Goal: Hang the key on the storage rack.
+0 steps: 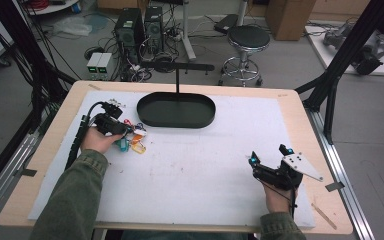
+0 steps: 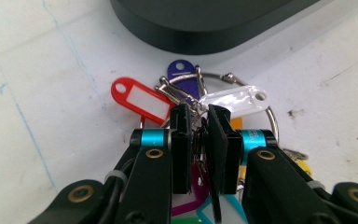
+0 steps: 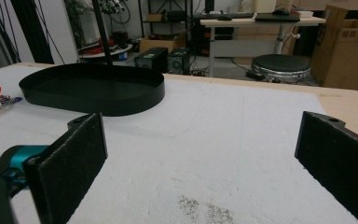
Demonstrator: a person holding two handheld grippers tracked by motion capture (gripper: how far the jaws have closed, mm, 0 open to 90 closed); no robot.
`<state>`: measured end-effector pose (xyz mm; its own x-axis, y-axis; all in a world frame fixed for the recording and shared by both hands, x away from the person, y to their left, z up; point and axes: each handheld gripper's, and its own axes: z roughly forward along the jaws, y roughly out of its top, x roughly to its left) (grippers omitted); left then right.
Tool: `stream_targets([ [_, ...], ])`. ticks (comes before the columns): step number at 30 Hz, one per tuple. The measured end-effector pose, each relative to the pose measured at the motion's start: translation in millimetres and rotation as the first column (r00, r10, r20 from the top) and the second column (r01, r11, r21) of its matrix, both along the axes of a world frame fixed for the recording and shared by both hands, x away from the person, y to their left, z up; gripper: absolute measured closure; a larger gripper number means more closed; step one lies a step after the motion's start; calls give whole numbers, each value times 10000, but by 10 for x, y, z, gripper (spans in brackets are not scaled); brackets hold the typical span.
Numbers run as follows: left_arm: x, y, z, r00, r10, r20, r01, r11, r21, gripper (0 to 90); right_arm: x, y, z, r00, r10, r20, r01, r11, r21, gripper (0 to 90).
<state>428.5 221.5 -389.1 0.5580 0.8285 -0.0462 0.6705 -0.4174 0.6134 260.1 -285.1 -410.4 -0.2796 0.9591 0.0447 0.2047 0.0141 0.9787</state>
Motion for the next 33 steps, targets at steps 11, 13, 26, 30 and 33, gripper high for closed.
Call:
stream_targets([
  [11,-93,54,262,9984,-50,554,80,9984,-551,795,3,7,-2,10000,-66,-20,66,10000,43,11],
  [13,-107,43,321,9975,-86,698,128,9982,-593,794,2,8,-1,10000,-69,-15,69,10000,59,10],
  [26,-101,-41,720,9884,-86,1516,213,9963,-827,795,6,1,-5,10000,-17,10,17,10000,43,10],
  [30,-97,-74,843,9825,-41,1864,189,9968,-776,795,7,0,-5,10000,-6,0,6,10000,62,10],
  [33,-95,-102,961,9779,-89,2090,241,9973,-701,795,5,0,-4,10000,-13,-28,13,10000,70,11],
])
